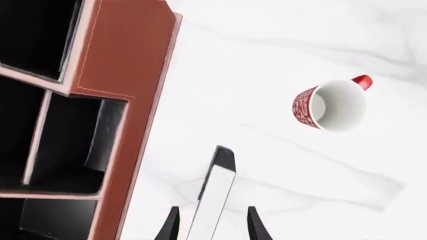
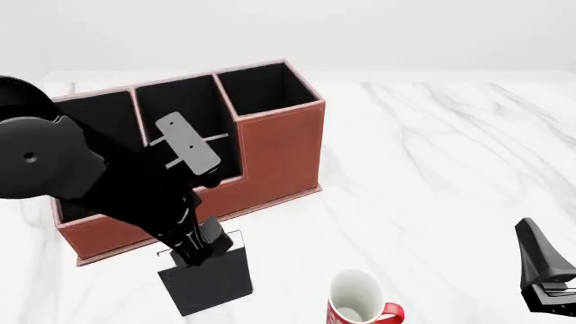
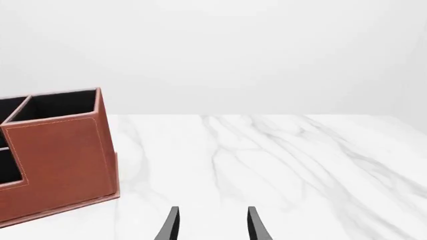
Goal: Pick up the book and place it in the front compartment of the caddy.
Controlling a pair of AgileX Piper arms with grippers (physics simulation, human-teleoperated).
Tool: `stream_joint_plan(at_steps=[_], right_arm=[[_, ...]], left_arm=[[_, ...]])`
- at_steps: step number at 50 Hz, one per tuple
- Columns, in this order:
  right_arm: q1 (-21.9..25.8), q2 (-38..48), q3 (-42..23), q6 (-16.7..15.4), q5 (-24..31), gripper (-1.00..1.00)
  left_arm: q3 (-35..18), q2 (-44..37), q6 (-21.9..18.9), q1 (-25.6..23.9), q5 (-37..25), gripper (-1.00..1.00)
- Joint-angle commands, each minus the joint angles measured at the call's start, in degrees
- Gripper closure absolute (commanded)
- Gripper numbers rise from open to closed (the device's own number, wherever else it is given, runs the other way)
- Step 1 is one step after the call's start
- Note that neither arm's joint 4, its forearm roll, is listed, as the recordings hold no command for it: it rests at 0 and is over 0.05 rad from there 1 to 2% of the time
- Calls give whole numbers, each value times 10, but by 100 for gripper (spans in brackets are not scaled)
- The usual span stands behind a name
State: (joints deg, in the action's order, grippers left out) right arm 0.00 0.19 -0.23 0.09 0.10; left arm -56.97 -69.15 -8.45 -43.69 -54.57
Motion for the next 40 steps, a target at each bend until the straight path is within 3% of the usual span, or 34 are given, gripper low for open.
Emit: stream_joint_plan(at_steps=[1,6,7,14,40], right_arm=[[0,-1,0,0,1,-100],[0,-1,0,0,1,-100],[0,-1,0,0,1,-100],[0,-1,0,0,1,-100],[0,-1,0,0,1,-100]], left_arm=[[-7,-23,-8,10,-2,-100],[-4,-30,-11,12,5,-100],[-1,-17,13,-14,7,-100],[7,-39,-13,11,21,-100],[63,-48,18,-9,81,-100]])
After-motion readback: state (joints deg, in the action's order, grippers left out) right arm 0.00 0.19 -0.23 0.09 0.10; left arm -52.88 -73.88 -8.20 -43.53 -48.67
